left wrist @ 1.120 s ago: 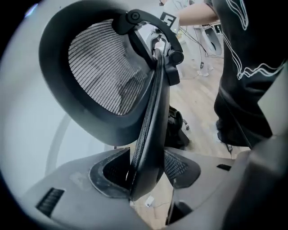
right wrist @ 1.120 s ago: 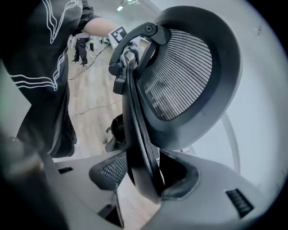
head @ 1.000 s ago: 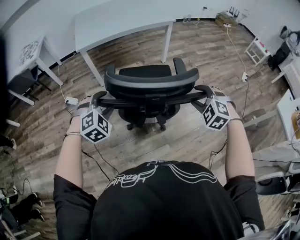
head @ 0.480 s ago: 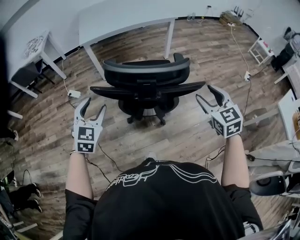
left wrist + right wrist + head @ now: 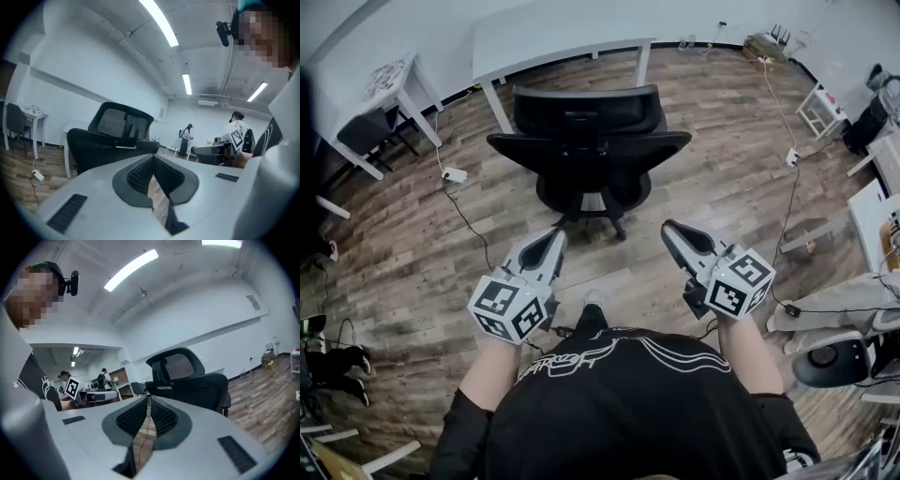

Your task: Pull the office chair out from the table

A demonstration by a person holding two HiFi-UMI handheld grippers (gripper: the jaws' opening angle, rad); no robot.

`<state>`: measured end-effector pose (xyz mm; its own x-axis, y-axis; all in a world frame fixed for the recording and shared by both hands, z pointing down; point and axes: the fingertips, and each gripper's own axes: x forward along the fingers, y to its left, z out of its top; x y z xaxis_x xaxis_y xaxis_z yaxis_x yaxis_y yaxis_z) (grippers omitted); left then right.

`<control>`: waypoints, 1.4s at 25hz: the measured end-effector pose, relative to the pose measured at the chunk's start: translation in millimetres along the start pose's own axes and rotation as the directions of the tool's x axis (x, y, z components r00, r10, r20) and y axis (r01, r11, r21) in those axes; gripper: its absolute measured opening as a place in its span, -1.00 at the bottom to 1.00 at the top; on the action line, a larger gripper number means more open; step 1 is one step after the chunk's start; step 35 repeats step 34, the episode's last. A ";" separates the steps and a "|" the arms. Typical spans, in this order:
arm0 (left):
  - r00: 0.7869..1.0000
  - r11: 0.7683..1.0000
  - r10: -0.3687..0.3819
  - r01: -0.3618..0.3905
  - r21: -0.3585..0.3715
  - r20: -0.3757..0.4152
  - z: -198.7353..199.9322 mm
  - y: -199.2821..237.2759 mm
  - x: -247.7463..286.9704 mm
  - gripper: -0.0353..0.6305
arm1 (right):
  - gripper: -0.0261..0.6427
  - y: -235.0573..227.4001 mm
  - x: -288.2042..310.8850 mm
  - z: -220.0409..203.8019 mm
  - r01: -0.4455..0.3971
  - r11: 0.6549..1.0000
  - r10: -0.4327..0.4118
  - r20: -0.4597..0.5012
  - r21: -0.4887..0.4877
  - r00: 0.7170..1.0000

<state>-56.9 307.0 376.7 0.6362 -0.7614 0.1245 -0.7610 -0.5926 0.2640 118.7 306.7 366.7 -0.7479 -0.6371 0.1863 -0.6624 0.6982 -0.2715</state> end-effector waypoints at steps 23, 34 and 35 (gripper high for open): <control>0.982 0.980 -0.189 0.188 0.071 0.005 -27.4 -190.6 -74.7 -0.88 | -0.82 133.3 -112.4 -43.3 -0.192 0.981 0.192 0.051 0.004 0.980; 0.986 0.982 -0.166 0.165 0.090 -0.005 -29.8 -188.2 -79.0 -0.88 | -0.82 140.6 -111.8 -43.7 -0.204 0.979 0.203 0.049 -0.003 0.978; 0.986 0.982 -0.166 0.165 0.090 -0.005 -29.8 -188.2 -79.0 -0.88 | -0.82 140.6 -111.8 -43.7 -0.204 0.979 0.203 0.049 -0.003 0.978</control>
